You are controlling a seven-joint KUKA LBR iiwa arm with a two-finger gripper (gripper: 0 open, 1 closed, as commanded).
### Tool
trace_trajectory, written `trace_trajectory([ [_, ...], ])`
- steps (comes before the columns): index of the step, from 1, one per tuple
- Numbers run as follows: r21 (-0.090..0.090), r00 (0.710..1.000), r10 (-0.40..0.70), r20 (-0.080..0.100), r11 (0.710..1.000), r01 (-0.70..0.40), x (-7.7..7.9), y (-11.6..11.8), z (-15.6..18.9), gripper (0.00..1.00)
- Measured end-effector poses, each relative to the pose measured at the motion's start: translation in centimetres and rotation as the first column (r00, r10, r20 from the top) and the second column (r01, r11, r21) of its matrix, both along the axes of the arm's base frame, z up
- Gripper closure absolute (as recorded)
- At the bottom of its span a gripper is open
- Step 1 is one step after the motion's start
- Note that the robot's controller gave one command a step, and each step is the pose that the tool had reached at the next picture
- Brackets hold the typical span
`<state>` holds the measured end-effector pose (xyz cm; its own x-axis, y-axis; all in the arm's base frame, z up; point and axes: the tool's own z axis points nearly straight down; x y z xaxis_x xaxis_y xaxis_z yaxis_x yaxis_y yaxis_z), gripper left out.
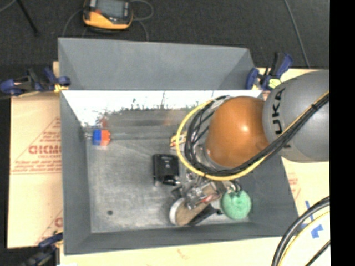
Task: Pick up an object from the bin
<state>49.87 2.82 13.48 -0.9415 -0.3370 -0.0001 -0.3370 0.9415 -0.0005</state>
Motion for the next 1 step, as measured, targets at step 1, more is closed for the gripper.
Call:
trace_trajectory([
  [1,0.000,1.000,0.002,0.008,1.000,-0.002,0.20,0.04,2.88,1.00],
])
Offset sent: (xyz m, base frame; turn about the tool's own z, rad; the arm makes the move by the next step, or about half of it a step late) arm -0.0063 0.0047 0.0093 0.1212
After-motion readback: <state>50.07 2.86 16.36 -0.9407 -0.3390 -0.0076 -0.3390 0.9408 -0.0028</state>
